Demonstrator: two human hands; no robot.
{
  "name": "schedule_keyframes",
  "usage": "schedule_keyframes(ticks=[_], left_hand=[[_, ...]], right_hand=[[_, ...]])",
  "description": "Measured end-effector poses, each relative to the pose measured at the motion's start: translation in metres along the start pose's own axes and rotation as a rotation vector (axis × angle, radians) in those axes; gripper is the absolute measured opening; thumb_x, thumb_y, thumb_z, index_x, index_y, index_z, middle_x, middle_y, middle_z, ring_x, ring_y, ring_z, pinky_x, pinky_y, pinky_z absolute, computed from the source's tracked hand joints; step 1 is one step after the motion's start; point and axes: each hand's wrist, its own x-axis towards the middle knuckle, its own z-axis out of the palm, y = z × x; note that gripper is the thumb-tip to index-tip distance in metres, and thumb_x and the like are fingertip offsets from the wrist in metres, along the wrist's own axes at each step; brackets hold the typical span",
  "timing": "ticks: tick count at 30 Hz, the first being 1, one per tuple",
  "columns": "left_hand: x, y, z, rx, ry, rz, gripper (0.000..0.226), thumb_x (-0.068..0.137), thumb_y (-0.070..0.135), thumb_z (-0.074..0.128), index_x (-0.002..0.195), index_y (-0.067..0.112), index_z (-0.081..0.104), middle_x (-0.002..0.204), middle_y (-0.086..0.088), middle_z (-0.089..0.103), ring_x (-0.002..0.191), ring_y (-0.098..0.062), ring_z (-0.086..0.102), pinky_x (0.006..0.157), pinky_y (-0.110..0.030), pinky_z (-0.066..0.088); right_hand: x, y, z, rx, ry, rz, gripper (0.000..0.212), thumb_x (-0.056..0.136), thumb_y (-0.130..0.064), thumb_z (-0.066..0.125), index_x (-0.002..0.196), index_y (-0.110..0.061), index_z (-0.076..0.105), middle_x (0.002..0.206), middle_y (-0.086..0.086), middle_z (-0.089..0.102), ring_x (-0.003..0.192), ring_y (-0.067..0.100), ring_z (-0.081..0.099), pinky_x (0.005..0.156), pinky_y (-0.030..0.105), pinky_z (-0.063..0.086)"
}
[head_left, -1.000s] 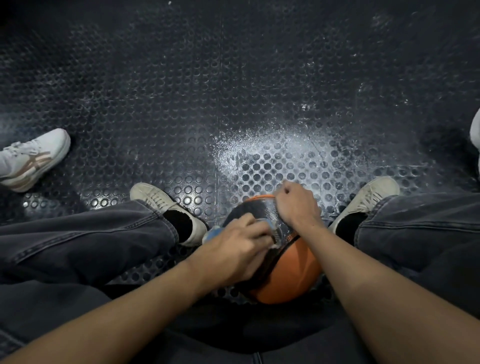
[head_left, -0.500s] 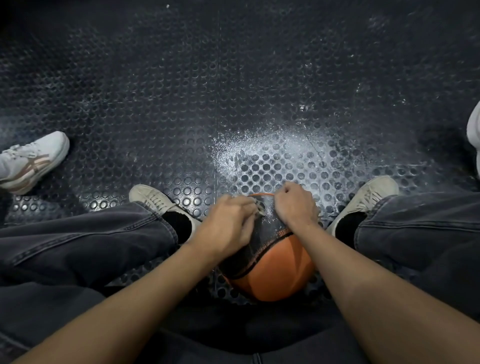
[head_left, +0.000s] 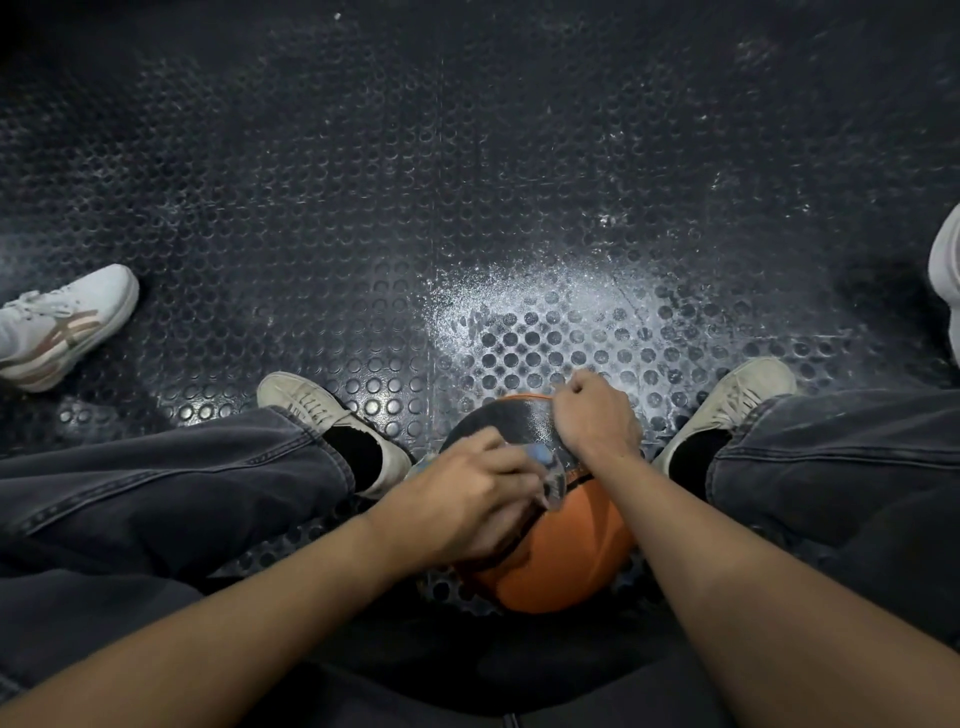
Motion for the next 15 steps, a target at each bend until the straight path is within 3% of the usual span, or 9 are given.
schedule_keyframes(ticks=[3, 4, 6, 9, 11, 13, 15], left_hand=[[0.019, -0.019, 0.001, -0.101, 0.259, -0.407, 0.019, 0.089, 0.008, 0.055, 0.088, 0.012, 0.073, 0.093, 0.001, 0.067, 0.077, -0.018, 0.058, 0.077, -0.040, 0.051], [0.023, -0.017, 0.003, -0.101, 0.284, -0.466, 0.020, 0.089, 0.008, 0.053, 0.087, 0.011, 0.073, 0.091, 0.001, 0.067, 0.077, -0.018, 0.058, 0.077, -0.042, 0.051], [0.018, 0.000, 0.006, -0.058, 0.202, -0.335, 0.021, 0.089, 0.013, 0.053, 0.093, 0.015, 0.073, 0.100, 0.003, 0.066, 0.080, -0.019, 0.055, 0.081, -0.041, 0.050], [0.003, 0.002, -0.007, -0.013, -0.034, 0.011, 0.019, 0.092, 0.018, 0.054, 0.098, 0.018, 0.072, 0.109, 0.008, 0.065, 0.085, -0.018, 0.054, 0.075, -0.032, 0.047], [0.015, -0.020, -0.012, -0.044, 0.011, -0.130, 0.018, 0.091, 0.015, 0.053, 0.092, 0.016, 0.071, 0.102, 0.006, 0.068, 0.089, -0.016, 0.061, 0.077, -0.034, 0.048], [0.025, -0.028, -0.005, -0.073, 0.124, -0.315, 0.020, 0.089, 0.014, 0.048, 0.083, 0.012, 0.067, 0.089, 0.002, 0.067, 0.079, -0.017, 0.061, 0.078, -0.040, 0.049], [0.024, -0.014, 0.006, -0.022, 0.122, -0.230, 0.019, 0.091, 0.015, 0.049, 0.089, 0.015, 0.068, 0.099, 0.006, 0.067, 0.079, -0.019, 0.057, 0.081, -0.036, 0.044]], right_hand=[[0.002, -0.006, 0.005, 0.014, -0.013, 0.015, 0.017, 0.100, -0.024, 0.045, 0.088, -0.020, 0.056, 0.078, -0.004, 0.056, 0.068, 0.009, 0.044, 0.104, 0.046, 0.033], [0.001, -0.006, 0.005, 0.009, -0.009, 0.029, 0.016, 0.099, -0.024, 0.045, 0.087, -0.021, 0.055, 0.077, -0.005, 0.056, 0.068, 0.009, 0.044, 0.104, 0.047, 0.034], [0.001, -0.002, 0.002, 0.005, 0.003, 0.043, 0.015, 0.100, -0.026, 0.045, 0.088, -0.023, 0.054, 0.076, -0.006, 0.053, 0.067, 0.010, 0.043, 0.100, 0.044, 0.036], [0.002, 0.006, -0.007, 0.031, -0.038, 0.024, 0.014, 0.100, -0.025, 0.045, 0.089, -0.024, 0.054, 0.077, -0.008, 0.051, 0.067, 0.011, 0.043, 0.084, 0.035, 0.035], [0.004, 0.004, -0.004, 0.020, -0.060, 0.000, 0.017, 0.100, -0.023, 0.044, 0.085, -0.023, 0.051, 0.077, -0.006, 0.053, 0.066, 0.009, 0.042, 0.077, 0.032, 0.033], [0.003, 0.001, -0.001, 0.012, -0.044, 0.005, 0.018, 0.099, -0.021, 0.045, 0.081, -0.023, 0.049, 0.077, -0.004, 0.054, 0.066, 0.010, 0.043, 0.084, 0.036, 0.037], [0.003, 0.001, -0.001, -0.003, -0.016, 0.007, 0.017, 0.098, -0.020, 0.043, 0.082, -0.024, 0.049, 0.077, -0.005, 0.053, 0.066, 0.010, 0.042, 0.089, 0.039, 0.039]])
